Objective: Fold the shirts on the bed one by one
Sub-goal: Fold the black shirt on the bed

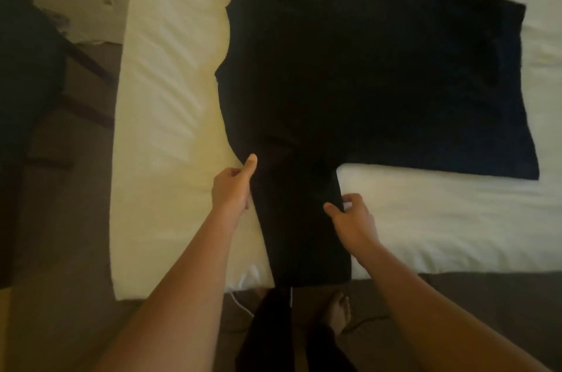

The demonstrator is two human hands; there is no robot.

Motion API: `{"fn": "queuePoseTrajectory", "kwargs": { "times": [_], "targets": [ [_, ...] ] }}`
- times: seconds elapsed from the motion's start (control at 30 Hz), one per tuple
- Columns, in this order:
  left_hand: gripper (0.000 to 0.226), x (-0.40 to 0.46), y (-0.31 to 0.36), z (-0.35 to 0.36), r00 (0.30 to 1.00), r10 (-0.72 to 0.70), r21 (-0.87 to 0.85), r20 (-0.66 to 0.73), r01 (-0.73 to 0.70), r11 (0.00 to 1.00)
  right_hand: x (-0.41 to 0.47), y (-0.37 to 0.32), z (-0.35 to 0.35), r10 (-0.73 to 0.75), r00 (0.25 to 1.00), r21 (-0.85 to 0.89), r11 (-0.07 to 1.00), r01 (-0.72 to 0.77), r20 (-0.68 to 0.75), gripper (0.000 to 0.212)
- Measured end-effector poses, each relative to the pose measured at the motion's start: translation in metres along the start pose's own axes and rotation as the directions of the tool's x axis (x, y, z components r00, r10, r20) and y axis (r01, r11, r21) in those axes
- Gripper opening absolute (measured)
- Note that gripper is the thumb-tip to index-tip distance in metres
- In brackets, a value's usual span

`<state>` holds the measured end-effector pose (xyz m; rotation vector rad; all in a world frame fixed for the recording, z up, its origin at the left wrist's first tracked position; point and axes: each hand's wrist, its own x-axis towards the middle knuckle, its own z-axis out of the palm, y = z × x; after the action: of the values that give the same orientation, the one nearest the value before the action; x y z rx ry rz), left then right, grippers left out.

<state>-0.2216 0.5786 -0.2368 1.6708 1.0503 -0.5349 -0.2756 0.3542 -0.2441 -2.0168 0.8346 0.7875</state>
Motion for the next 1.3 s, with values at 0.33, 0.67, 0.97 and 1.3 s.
{"fn": "queuePoseTrajectory", "kwargs": {
  "times": [0.33,0.67,0.97,1.3],
  "targets": [
    [0.031,-0.018,-0.060,0.000,1.000,-0.025,0.159,0.011,0.023,0.987,-0.012,0.015,-0.027,0.050,0.947,-0.122,0.992,-0.011,0.316,0.030],
    [0.044,-0.043,0.008,0.039,0.814,0.580,0.766,-0.013,-0.364,0.529,0.005,0.013,-0.100,-0.216,0.976,-0.571,0.806,0.157,-0.038,0.024],
    [0.034,-0.019,0.046,0.135,0.599,0.618,0.754,0.509,-0.657,0.016,0.081,0.047,-0.226,-0.385,0.910,-0.890,0.455,0.045,-0.151,0.060],
    [0.050,-0.015,0.044,0.161,0.652,0.527,0.828,0.545,-0.520,-0.211,0.143,0.077,-0.304,-0.470,0.882,-0.954,0.244,0.174,0.040,0.047]
  ]
}}
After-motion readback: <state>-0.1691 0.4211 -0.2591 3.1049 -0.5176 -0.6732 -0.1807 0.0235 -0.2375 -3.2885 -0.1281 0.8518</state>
